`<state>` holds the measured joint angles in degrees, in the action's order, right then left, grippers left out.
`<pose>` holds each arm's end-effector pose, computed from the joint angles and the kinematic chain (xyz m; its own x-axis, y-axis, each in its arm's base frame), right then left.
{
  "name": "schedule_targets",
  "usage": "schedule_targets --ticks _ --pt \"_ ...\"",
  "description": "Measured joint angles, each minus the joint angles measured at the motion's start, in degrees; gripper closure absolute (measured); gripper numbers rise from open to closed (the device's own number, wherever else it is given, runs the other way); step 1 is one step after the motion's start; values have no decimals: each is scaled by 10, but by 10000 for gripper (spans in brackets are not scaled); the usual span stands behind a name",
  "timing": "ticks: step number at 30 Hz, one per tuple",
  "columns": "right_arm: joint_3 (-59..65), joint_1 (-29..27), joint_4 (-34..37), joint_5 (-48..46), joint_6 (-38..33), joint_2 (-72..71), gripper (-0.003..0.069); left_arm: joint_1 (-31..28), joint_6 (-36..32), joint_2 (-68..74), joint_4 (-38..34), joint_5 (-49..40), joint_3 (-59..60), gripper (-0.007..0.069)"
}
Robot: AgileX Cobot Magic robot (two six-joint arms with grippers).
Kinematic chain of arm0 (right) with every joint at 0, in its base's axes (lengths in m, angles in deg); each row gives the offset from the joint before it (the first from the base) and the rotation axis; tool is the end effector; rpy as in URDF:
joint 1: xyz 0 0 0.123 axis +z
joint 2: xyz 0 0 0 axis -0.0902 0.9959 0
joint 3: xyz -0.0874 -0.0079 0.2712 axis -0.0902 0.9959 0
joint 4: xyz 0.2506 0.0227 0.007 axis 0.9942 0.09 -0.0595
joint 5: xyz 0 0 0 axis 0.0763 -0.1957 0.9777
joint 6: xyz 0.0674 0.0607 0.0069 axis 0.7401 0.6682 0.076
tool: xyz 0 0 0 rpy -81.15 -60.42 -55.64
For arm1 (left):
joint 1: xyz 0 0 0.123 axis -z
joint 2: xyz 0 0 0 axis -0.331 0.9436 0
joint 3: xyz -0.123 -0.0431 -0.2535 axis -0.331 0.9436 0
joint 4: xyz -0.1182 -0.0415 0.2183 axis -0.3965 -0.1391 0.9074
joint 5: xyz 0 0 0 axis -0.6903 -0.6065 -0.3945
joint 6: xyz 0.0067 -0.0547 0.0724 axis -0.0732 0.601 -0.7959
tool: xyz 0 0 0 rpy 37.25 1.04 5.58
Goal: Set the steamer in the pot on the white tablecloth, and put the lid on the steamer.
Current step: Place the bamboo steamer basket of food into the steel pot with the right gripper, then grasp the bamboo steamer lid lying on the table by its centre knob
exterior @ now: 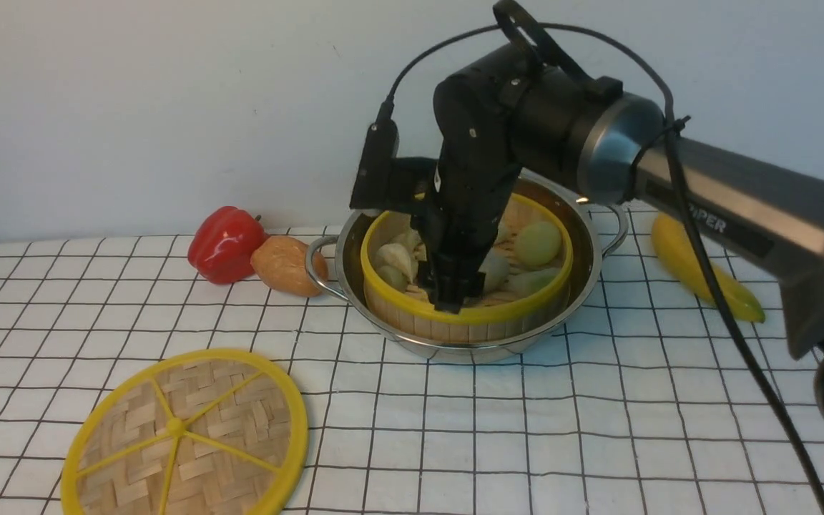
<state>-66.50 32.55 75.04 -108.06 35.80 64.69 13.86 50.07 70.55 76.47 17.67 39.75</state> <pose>0.3882 0.2940 0.2468 -0.2351 -0.9479 -0.2149 -0.9314 0.2830 -0.2291 0.0522 0.0088 0.1771 -0.2939 0.0363 -0.9551 -0.1165 0.9905 0.0735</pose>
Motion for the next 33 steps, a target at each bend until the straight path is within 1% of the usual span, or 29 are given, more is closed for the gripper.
schedule_targets --ticks 3,8,10,11,13,14,16,17,18,19,20,21,22,24,26,28,33 --pt "-28 0 0 0 1 0 151 0 0 0 0 0 0 67" --pt "-69 0 -2 -1 25 -2 151 0 0 0 0 0 0 67" --pt "-97 0 -15 -2 63 -5 155 0 0 0 0 0 0 67" --pt "-108 0 -27 -2 95 -7 167 0 0 0 0 0 0 67" --pt "-125 0 -50 -2 154 -16 203 0 0 0 0 0 0 67" --pt "-130 0 -63 -2 182 -21 236 0 0 0 0 0 0 67" --pt "-137 0 -85 -2 253 -41 329 0 0 0 0 0 0 67" --pt "-137 0 -87 -2 258 -43 341 0 0 0 0 0 0 67" --pt "-138 0 -92 -2 283 -51 389 0 0 0 0 0 0 67" --pt "-138 0 -100 -2 312 -67 494 0 0 0 0 0 0 67" --pt "-138 0 -102 -2 316 -75 522 0 0 0 0 0 0 67" --pt "-138 0 -109 -2 337 -91 617 0 0 0 0 0 0 67" --pt "-138 0 -117 -2 350 -103 652 0 0 0 0 0 0 67" --pt "-138 0 -137 -2 372 -127 671 0 0 0 0 0 0 67" --pt "-138 0 -148 -2 393 -142 672 0 0 0 0 0 0 67" --pt "-139 0 -170 -2 436 -177 671 0 0 0 0 0 0 67" --pt "-139 0 -187 -2 497 -231 671 0 0 0 0 0 0 67"
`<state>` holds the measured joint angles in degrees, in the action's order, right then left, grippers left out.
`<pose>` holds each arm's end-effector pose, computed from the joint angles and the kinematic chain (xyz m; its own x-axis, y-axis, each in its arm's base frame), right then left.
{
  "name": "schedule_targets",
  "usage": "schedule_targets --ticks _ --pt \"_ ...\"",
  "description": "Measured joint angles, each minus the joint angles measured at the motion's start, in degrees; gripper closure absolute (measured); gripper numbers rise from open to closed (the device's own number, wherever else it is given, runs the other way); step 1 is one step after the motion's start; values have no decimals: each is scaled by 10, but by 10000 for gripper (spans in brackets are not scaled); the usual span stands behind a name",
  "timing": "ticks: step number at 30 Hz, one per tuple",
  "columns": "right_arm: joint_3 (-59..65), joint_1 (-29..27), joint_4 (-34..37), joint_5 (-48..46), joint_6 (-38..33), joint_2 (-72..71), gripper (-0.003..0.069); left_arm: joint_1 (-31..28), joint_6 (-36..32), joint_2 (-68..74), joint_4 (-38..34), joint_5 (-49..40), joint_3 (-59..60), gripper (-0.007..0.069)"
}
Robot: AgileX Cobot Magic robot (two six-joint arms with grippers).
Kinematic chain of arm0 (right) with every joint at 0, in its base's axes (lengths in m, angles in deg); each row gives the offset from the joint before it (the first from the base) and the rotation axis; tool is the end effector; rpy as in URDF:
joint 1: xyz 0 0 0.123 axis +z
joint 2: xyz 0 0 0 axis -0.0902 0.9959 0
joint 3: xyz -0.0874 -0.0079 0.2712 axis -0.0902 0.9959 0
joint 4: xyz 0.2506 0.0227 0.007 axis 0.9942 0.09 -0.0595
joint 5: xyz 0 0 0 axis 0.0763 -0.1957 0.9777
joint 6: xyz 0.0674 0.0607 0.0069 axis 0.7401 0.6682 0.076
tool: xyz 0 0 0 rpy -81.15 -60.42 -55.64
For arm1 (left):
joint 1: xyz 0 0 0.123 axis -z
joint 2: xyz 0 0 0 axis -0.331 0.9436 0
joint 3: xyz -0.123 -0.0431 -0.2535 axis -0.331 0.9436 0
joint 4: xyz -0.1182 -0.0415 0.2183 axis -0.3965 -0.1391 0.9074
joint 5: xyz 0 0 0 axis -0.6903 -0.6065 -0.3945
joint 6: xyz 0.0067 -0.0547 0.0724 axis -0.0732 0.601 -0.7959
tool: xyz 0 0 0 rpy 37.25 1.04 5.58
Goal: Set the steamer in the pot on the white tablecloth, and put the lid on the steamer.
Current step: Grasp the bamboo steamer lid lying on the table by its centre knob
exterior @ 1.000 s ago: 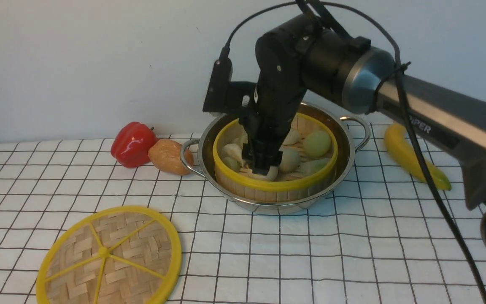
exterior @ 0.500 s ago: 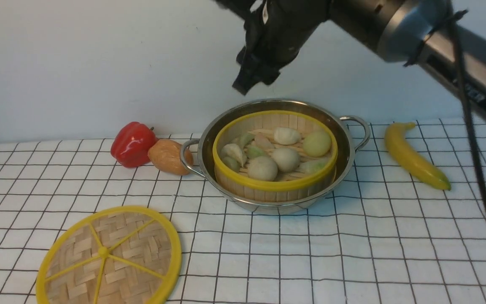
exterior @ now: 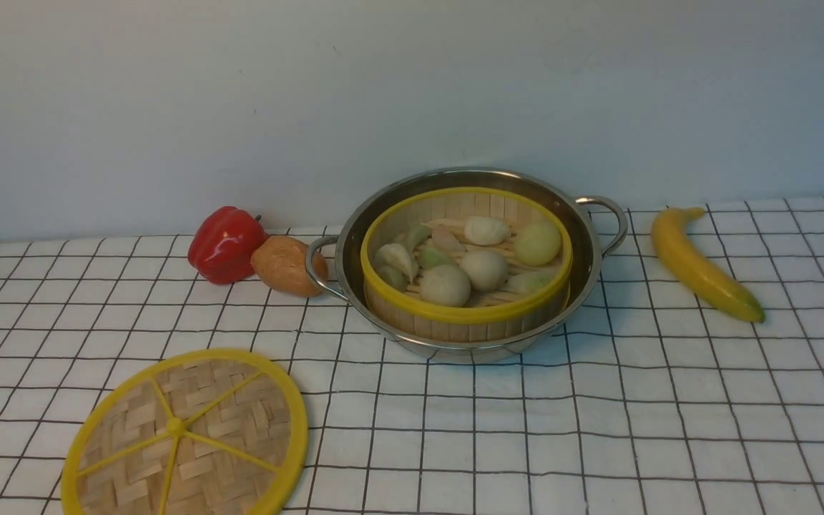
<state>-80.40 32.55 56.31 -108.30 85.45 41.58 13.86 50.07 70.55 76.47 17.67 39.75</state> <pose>0.3176 0.2050 0.4999 -0.4719 -0.2465 -0.8465 -0.2938 0.9492 -0.1127 0.0522 0.0088 0.1771 -0.2939 0.0363 -0.9551 -0.1165 0.9905 0.0735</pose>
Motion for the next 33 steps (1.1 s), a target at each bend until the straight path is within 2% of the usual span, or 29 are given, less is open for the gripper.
schedule_targets --ticks 9,16,20,24,25,26,27,28,29,30,33 --pt "-2 0 -24 0 35 -72 663 0 0 0 0 0 0 67" --pt "10 0 -29 2 18 -94 659 0 0 0 0 0 0 67" --pt "130 -7 -30 4 6 -172 655 0 0 0 0 0 0 67" --pt "328 -58 -19 24 26 -293 650 0 0 0 0 0 0 67" --pt "340 -62 -19 31 30 -300 650 0 0 0 0 0 0 67" --pt "447 -104 -14 72 46 -356 648 0 0 0 0 0 0 67" --pt "459 -109 -13 85 50 -362 648 0 0 0 0 0 0 67" --pt "520 -136 -10 112 60 -391 646 0 0 0 0 0 0 67" --pt "619 -181 0 180 79 -437 643 0 0 0 0 0 0 67" --pt "643 -192 1 188 83 -448 642 0 0 0 0 0 0 67" --pt "833 -279 15 339 114 -536 632 0 0 0 0 0 0 67"
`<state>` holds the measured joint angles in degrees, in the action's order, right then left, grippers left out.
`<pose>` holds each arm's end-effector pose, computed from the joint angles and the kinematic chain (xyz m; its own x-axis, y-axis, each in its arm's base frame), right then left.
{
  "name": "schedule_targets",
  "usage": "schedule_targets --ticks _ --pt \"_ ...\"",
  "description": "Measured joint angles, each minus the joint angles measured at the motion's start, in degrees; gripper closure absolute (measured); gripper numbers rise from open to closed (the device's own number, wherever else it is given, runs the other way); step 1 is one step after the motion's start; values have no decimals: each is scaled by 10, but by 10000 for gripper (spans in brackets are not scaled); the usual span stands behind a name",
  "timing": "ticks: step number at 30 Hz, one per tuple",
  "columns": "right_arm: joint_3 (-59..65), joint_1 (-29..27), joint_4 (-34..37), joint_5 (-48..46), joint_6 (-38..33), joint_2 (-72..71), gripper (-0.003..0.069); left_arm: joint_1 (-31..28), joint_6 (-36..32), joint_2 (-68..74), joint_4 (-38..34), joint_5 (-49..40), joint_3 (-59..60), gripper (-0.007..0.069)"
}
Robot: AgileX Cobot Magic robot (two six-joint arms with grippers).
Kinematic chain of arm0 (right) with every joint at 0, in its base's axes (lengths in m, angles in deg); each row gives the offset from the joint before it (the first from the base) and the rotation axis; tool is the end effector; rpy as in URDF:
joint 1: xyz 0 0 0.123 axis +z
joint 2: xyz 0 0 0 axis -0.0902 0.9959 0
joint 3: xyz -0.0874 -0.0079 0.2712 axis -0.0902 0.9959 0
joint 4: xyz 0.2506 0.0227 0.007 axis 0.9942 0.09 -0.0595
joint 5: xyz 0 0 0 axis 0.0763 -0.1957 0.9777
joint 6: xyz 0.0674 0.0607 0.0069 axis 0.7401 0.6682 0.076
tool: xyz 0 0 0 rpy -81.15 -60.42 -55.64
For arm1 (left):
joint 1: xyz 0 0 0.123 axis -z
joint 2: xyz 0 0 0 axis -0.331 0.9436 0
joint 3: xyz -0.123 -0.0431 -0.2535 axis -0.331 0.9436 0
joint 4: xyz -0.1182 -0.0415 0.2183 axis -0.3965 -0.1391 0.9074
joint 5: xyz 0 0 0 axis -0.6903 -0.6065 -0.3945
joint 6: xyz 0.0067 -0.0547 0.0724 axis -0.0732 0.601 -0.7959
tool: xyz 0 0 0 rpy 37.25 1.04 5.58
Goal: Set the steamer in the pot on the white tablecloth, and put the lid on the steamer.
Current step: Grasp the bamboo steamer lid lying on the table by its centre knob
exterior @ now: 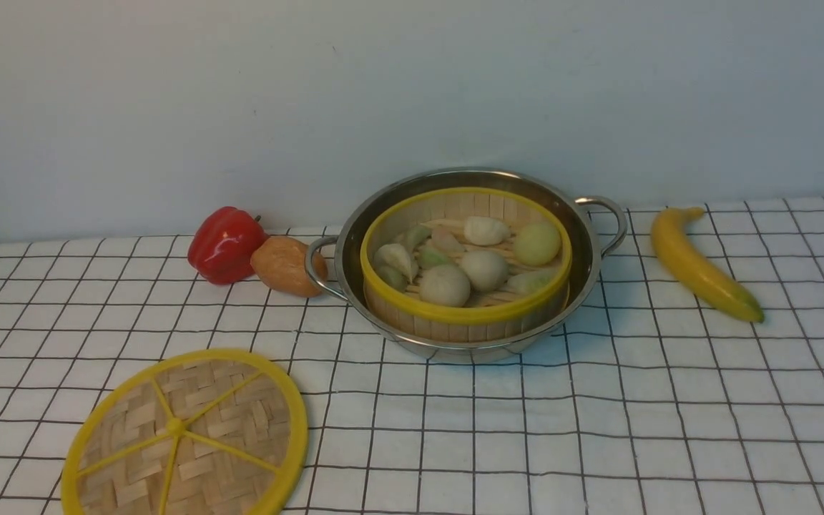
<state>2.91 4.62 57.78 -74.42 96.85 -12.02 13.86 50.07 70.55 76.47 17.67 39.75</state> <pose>0.1832 0.0122 0.3732 -0.4746 0.0572 -0.8783 0.0817 0.9964 0.0208 0.0522 0.0088 0.1771 -0.2939 0.0363 -0.9551 -0.1165 0.9905 0.0735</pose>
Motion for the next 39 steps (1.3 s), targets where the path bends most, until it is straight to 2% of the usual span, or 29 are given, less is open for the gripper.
schedule_targets --ticks 1,3,4,6,9,11,17,25,31,39 --pt "23 -10 1 18 4 -11 631 0 0 0 0 0 0 67" --pt "156 -69 3 120 11 -82 623 0 0 0 0 0 0 67" --pt "188 -77 4 136 11 -94 622 0 0 0 0 0 0 67" --pt "302 -114 3 231 13 -175 618 0 0 0 0 0 0 67" --pt "409 -129 -16 318 8 -266 611 0 0 0 0 0 0 67" --pt "447 -131 -23 338 8 -303 608 0 0 0 0 0 0 67" --pt "491 -132 -9 287 30 -416 594 0 0 0 0 0 0 67" --pt "495 -132 1 190 31 -442 575 0 0 0 0 0 0 67" --pt "517 -132 13 200 32 -443 555 0 0 0 0 0 0 67" --pt "534 -92 39 195 33 -508 536 0 0 0 0 0 0 67"
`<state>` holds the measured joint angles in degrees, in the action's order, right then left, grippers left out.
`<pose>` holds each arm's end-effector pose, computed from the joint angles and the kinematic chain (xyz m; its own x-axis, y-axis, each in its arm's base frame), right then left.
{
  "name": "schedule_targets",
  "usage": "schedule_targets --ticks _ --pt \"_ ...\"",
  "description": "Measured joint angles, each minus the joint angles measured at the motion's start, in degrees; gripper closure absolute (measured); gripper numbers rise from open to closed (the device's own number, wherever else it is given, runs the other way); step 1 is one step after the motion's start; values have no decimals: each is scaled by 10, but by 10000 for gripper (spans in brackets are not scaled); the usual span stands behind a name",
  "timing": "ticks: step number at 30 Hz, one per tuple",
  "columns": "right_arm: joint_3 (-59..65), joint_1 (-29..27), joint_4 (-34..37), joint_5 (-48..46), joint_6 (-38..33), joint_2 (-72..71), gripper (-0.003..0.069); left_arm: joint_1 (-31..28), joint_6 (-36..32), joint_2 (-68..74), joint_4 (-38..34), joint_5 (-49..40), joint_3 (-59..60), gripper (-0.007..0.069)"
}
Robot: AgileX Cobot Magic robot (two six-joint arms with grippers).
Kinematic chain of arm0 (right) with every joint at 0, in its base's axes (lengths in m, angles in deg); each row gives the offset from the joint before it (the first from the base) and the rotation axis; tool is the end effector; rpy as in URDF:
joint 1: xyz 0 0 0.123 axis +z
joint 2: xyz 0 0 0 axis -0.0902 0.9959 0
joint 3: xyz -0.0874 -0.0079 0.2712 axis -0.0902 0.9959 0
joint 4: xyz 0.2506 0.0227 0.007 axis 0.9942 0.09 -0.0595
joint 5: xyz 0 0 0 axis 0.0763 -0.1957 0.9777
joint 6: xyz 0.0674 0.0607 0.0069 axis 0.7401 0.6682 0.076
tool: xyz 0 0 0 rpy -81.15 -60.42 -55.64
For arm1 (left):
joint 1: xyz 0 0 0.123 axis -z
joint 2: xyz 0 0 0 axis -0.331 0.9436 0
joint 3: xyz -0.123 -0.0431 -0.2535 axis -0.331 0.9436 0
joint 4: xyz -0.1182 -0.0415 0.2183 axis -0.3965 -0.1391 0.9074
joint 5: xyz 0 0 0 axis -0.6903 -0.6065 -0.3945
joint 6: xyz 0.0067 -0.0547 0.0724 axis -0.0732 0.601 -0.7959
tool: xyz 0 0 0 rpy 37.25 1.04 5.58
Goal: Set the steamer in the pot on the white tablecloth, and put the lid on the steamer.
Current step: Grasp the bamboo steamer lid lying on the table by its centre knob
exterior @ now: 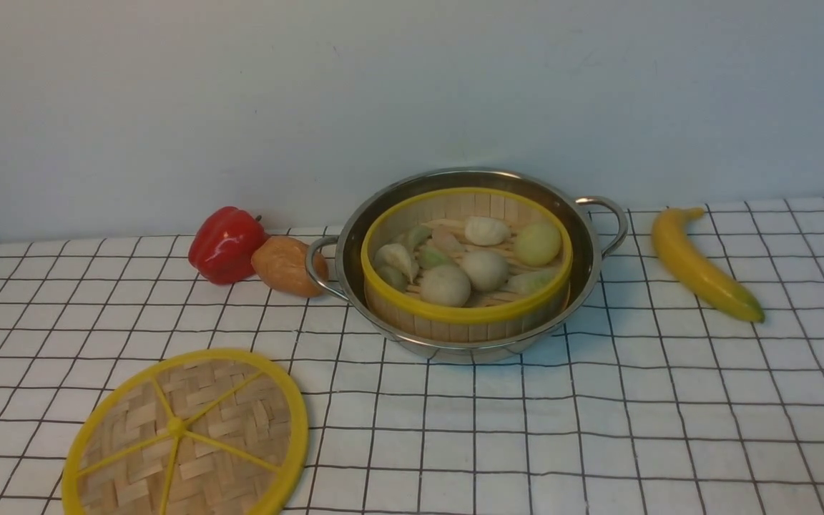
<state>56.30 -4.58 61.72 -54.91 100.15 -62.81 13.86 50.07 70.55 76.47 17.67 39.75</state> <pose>0.0561 -0.0072 0.1832 -0.2121 0.2080 -0.9549 0.1194 0.9753 0.1859 0.0522 0.0088 0.1771 -0.2939 0.0363 -0.9551 -0.1165 0.9905 0.0735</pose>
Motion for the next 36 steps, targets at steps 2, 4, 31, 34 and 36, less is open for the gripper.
schedule_targets --ticks 2,4,31,34,36 --pt "0 4 4 -14 -1 -10 531 0 0 0 0 0 0 67" --pt "0 4 5 -21 -8 -12 527 0 0 0 0 0 0 67" --pt "0 4 216 -29 -300 -12 474 0 0 0 0 0 0 67" --pt "0 4 226 -29 -309 -12 470 0 0 0 0 0 0 67" --pt "0 4 230 -29 -312 -12 464 0 0 0 0 0 0 67"
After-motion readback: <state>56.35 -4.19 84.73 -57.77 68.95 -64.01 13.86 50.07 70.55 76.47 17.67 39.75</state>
